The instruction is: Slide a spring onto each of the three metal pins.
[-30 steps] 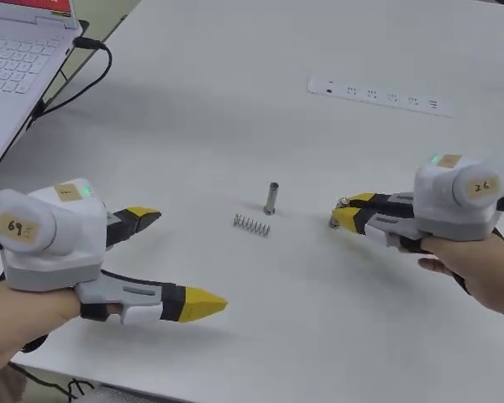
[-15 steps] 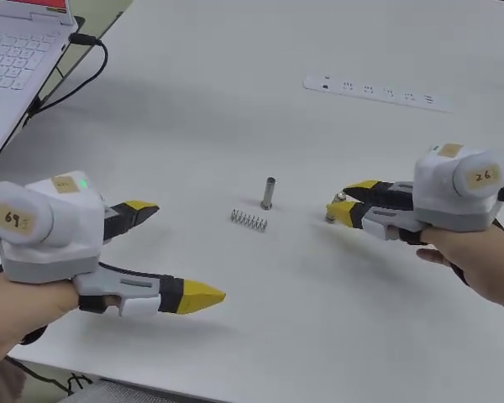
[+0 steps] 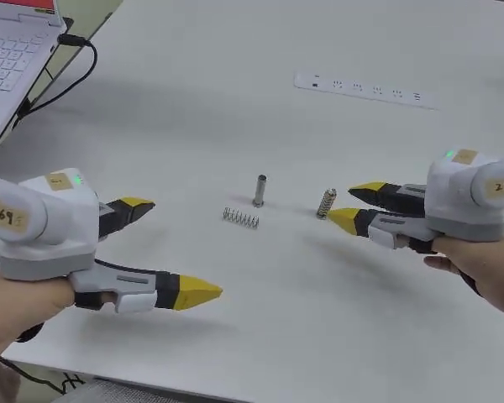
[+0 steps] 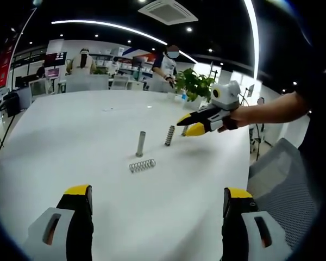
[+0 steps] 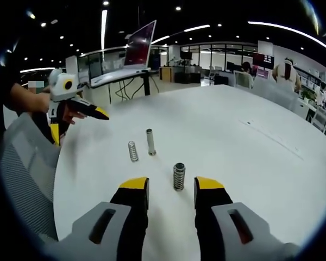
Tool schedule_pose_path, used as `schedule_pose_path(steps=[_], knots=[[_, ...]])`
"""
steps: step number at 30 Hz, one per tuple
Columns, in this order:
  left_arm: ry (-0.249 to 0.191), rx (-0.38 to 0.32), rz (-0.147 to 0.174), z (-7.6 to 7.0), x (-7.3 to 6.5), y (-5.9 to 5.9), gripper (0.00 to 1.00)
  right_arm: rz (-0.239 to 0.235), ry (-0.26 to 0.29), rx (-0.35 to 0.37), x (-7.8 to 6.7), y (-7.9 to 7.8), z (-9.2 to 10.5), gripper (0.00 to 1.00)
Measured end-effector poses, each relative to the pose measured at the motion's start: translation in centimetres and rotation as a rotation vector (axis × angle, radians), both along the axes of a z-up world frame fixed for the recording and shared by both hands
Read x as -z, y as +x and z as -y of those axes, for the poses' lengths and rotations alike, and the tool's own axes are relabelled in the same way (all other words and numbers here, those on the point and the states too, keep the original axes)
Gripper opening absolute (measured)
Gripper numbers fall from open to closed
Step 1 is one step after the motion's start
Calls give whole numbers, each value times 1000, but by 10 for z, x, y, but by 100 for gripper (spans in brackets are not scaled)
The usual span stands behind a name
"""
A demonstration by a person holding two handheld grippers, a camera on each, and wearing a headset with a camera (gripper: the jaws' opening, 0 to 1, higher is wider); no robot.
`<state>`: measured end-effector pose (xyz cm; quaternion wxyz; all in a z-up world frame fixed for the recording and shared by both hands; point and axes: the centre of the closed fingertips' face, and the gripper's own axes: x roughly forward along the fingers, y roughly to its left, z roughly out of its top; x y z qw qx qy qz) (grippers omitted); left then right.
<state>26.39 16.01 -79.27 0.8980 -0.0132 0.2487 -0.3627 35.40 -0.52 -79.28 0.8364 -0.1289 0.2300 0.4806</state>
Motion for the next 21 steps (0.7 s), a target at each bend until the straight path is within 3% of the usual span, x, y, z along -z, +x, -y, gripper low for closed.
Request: schedule_pose_path(steps=[8, 12, 21], knots=[[0, 2, -2, 1, 0, 0, 98, 7, -20, -13, 6, -12, 6, 36], [-3, 2, 3, 2, -2, 1, 98, -14, 18, 8, 6, -15, 7, 40], [-11, 8, 11, 5, -5, 2, 98, -32, 1, -8, 20, -28, 11, 37]])
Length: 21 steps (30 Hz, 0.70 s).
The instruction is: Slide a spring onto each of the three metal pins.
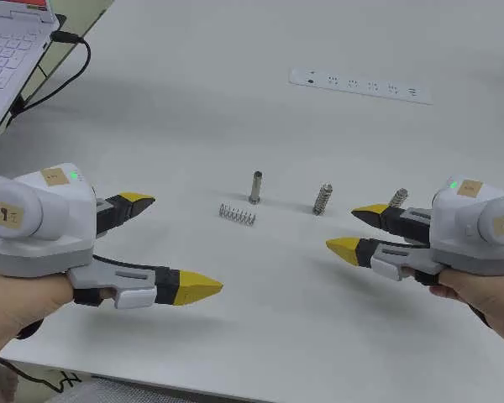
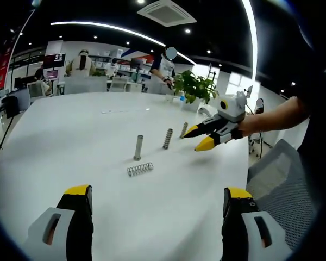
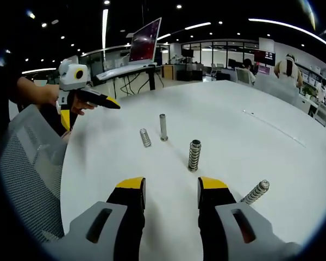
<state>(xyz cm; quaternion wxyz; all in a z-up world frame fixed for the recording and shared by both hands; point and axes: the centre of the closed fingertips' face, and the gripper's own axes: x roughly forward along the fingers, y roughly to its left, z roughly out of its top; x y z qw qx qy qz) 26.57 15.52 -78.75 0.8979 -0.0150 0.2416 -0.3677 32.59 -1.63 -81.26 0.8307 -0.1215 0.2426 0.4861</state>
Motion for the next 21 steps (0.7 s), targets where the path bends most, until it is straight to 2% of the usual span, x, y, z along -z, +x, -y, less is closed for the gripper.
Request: schedule_pose_path(steps=[13, 21], knots=[[2, 2, -5, -2, 2, 1, 97, -13, -12, -31, 6, -11, -2, 35], [-2, 5, -10, -1, 2, 0, 98, -14, -12, -103, 5, -17, -32, 33]])
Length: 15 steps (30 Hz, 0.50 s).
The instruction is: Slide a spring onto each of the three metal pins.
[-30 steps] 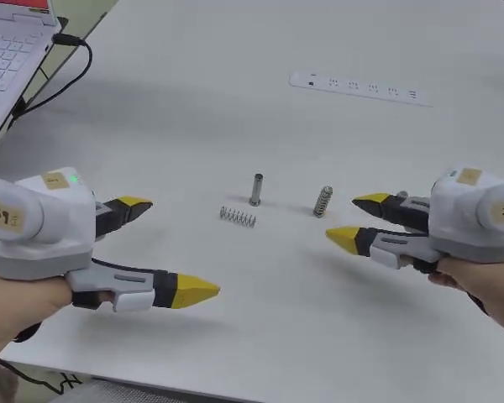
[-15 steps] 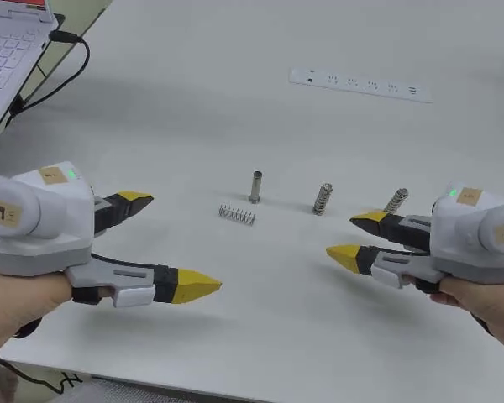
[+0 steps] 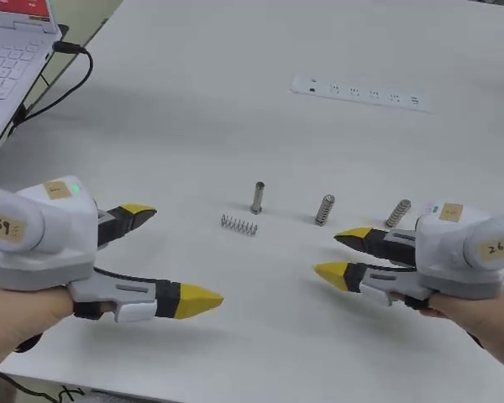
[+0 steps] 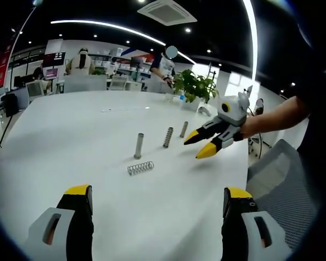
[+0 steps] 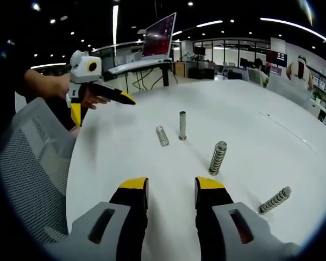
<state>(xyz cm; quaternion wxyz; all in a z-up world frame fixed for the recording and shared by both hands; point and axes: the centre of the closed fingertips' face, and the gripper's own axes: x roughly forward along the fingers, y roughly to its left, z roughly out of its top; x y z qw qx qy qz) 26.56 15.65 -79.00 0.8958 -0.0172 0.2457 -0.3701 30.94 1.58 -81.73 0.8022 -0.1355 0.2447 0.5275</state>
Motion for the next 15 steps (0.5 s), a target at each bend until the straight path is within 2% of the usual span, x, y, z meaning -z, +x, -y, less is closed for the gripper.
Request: schedule_pose_path(steps=[11, 15], knots=[[1, -7, 1, -2, 0, 0, 97, 16, 31, -72, -9, 7, -49, 30], [-3, -7, 4, -1, -1, 0, 97, 15, 28, -98, -7, 9, -63, 30]])
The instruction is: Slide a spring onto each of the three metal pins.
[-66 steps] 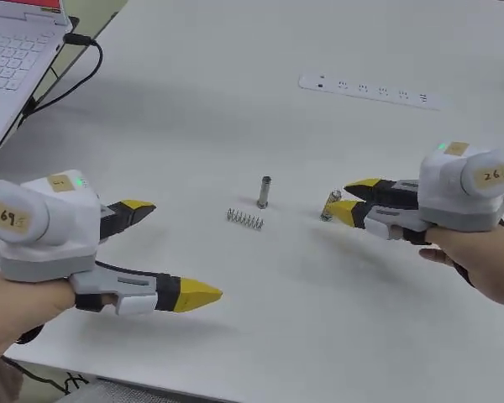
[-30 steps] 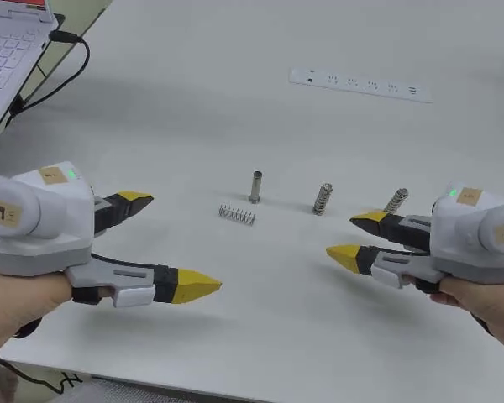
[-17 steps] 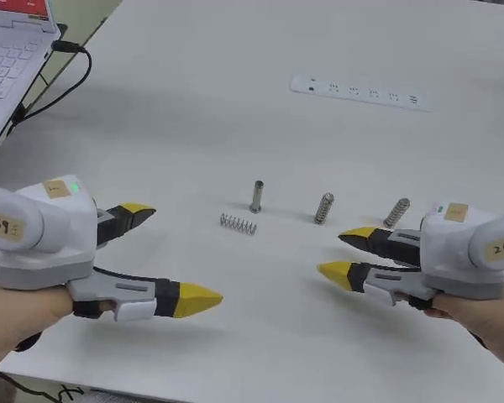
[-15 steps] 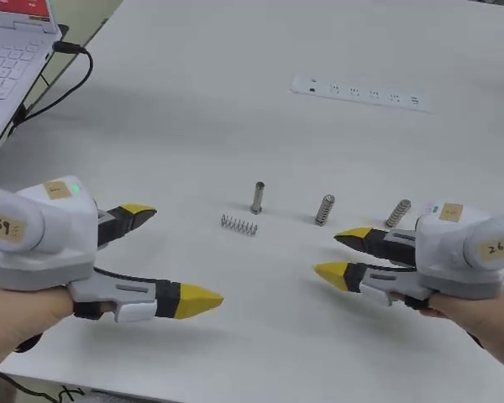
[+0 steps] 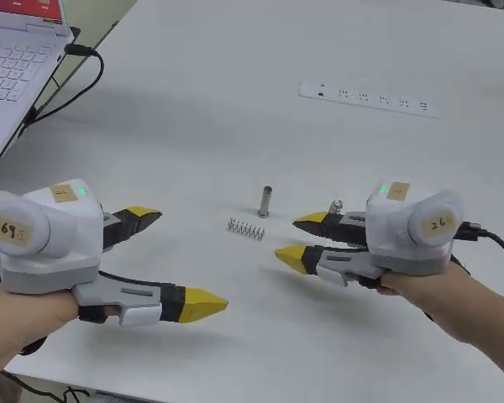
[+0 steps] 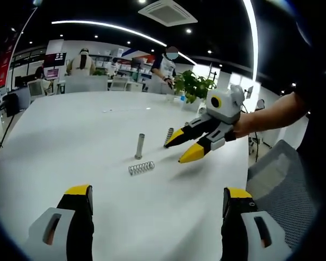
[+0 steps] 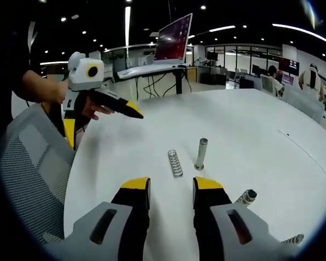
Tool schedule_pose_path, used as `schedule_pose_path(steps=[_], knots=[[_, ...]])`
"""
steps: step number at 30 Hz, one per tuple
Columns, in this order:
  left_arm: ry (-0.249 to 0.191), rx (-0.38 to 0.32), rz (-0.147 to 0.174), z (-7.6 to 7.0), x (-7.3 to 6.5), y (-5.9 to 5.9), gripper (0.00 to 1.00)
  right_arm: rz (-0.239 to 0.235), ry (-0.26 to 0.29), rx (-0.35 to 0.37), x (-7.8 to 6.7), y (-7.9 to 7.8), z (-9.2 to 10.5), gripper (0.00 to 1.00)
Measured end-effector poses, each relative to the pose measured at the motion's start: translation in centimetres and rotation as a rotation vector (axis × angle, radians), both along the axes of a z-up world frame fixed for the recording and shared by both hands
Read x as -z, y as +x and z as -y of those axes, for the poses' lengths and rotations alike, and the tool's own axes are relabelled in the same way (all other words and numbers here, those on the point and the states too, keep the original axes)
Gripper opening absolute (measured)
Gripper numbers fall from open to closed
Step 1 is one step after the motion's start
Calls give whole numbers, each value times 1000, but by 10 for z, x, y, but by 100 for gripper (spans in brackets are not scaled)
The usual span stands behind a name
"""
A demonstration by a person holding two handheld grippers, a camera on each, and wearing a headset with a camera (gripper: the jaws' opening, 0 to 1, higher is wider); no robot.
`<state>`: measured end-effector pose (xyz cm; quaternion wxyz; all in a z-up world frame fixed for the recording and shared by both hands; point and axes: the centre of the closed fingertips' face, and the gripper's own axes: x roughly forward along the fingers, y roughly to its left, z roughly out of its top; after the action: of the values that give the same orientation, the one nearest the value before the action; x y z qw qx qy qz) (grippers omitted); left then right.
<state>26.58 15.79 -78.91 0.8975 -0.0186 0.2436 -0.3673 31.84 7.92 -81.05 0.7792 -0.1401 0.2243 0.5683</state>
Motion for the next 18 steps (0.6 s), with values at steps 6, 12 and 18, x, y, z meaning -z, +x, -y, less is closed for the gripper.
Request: schedule_pose_path(steps=[6, 12, 18], knots=[[-2, -3, 1, -2, 0, 0, 97, -6, -10, -25, 5, 2, -17, 28], [-2, -5, -8, -3, 4, -4, 96, -11, -28, -30, 12, 7, -27, 26], [-1, -7, -14, -5, 5, -6, 96, -12, -47, -17, 20, 12, -33, 24]])
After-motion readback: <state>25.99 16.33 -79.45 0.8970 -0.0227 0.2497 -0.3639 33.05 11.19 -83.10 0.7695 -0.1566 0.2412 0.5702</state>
